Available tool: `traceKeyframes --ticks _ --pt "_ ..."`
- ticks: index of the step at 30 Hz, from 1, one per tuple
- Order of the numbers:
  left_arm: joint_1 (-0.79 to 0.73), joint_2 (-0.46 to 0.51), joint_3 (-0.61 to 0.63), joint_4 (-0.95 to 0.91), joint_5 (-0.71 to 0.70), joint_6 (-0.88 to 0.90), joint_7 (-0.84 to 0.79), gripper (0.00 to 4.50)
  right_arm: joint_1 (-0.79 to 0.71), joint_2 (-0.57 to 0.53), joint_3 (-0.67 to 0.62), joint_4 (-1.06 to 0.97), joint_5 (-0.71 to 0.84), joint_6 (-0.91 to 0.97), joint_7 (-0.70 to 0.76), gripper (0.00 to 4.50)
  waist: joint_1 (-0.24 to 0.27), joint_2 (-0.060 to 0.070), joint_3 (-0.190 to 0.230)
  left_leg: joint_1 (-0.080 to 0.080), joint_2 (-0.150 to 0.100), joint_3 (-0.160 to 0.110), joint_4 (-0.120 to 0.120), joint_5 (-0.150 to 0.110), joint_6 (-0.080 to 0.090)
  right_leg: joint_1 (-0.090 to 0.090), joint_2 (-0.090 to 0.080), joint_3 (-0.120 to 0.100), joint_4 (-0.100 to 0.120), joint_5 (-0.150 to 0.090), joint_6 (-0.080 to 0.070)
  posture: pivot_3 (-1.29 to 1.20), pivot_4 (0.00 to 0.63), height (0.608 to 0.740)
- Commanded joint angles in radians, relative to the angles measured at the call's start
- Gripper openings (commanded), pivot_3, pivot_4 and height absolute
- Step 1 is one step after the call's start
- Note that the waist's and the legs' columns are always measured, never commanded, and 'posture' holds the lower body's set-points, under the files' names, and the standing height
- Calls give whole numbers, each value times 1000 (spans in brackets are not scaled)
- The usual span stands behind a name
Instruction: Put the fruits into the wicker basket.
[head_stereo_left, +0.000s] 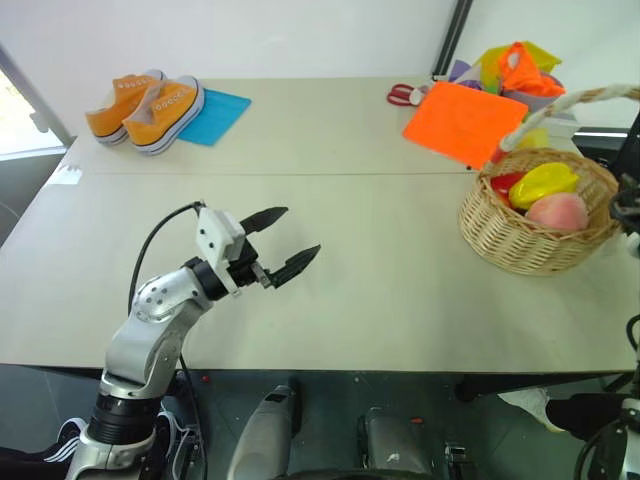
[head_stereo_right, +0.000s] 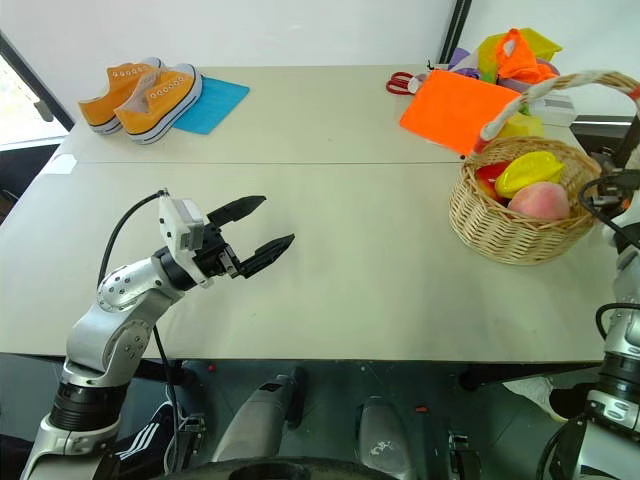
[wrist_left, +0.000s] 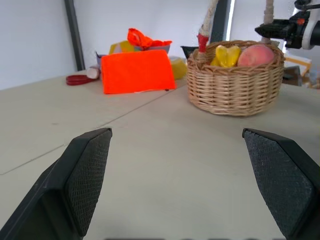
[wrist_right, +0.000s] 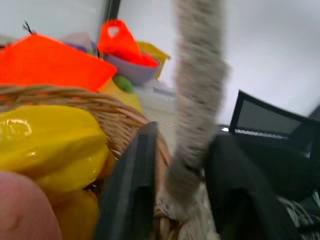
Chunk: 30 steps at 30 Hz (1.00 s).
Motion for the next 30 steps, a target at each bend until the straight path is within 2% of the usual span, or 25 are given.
traceKeyframes --ticks 1,3,7,11,14,16,18,20,22,25,27,30 --pt "-12 -1 3 -13 2 -25 -12 4500 12 21 -12 -94 -18 -55 -42 3495 -7 0 0 0 0 0 -1 0 0 0 0 0 0 0 0 0 150 740" --pt "-9 -2 2 -16 4 -25 -14 4500 23 53 -19 -131 -47 -89 -100 4453 -9 0 0 0 0 0 -1 0 0 -1 0 0 0 0 0 0 150 740" --pt "4 0 7 -24 8 -25 -12 4500 36 131 -29 -233 -104 -142 -228 4453 -7 0 0 0 0 0 -1 0 0 -1 0 0 1 0 0 0 150 740" --pt "13 1 10 -29 13 -27 -7 4500 59 202 22 -363 -191 -142 -316 4453 -5 0 0 0 0 -1 -1 0 -1 -1 1 0 1 0 0 0 150 740" --pt "21 2 15 -36 13 -25 -3 4500 80 202 98 -459 -270 -198 -302 4453 -4 0 0 0 0 -1 -1 0 -1 -3 1 0 1 0 0 0 150 740" --pt "26 6 18 -38 16 -25 -1 4500 110 193 201 -521 -331 -282 -250 4453 -7 1 0 0 0 -1 -1 0 -1 -3 1 0 1 0 0 0 150 740" --pt "28 6 27 -36 18 -27 8 4500 127 204 294 -532 -270 -323 -142 4453 -13 1 0 1 0 -1 -2 0 -1 -3 1 1 1 0 0 0 150 740" --pt "36 16 43 -32 15 -23 9 4500 122 233 351 -532 -77 -223 2 4453 -11 1 0 3 1 -2 -2 0 -1 -2 1 0 1 0 0 0 150 740" --pt "57 37 63 -31 15 -16 7 4500 136 213 393 -537 130 -76 182 4453 -8 0 0 3 0 -2 -2 0 -1 -2 1 0 1 0 0 0 150 740" --pt "90 75 84 -14 42 4 21 4500 157 143 380 -539 305 46 364 4453 0 0 0 3 0 -3 -1 0 0 -1 0 0 0 0 0 0 150 740" --pt "140 113 111 5 69 0 22 4500 164 76 367 -505 331 78 464 4453 -1 0 0 3 0 -3 -1 0 0 -2 0 0 -1 0 0 0 150 740" --pt "189 135 148 29 74 -27 15 4500 156 31 363 -456 324 70 528 4453 -3 0 0 3 0 -3 -2 -1 -1 -2 -1 0 -2 0 -1 0 150 740"
